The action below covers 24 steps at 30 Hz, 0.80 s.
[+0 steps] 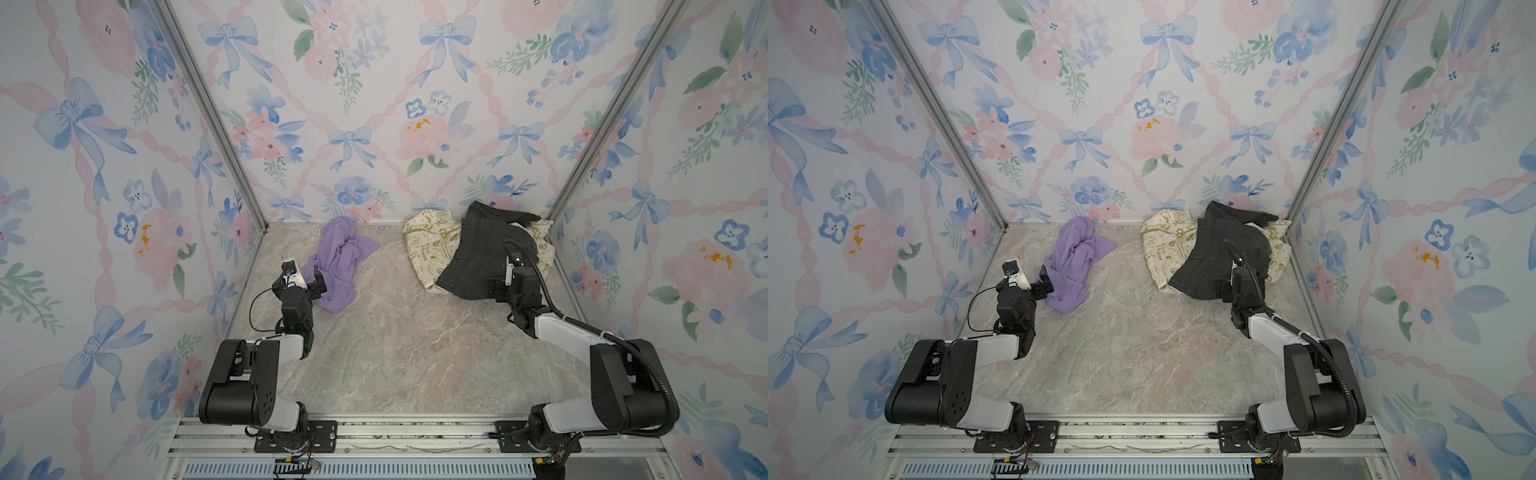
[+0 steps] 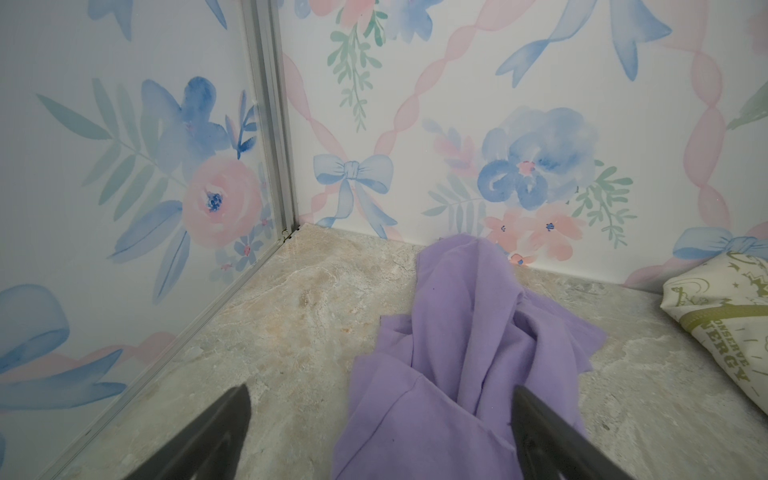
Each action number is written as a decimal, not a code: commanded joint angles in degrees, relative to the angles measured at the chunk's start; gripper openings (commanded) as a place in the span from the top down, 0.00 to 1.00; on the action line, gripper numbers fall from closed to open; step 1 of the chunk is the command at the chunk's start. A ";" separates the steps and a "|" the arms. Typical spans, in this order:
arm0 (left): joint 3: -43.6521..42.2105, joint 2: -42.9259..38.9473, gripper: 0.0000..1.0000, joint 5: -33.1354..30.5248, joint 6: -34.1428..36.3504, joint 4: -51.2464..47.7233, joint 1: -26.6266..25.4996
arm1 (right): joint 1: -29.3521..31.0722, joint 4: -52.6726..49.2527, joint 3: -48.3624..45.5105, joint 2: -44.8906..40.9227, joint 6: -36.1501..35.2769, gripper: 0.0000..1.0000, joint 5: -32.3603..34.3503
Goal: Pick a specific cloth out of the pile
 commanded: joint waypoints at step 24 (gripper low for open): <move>-6.66 -2.24 0.02 -0.32 -3.26 0.75 0.84 | -2.35 17.56 -7.75 3.33 1.18 0.03 -3.64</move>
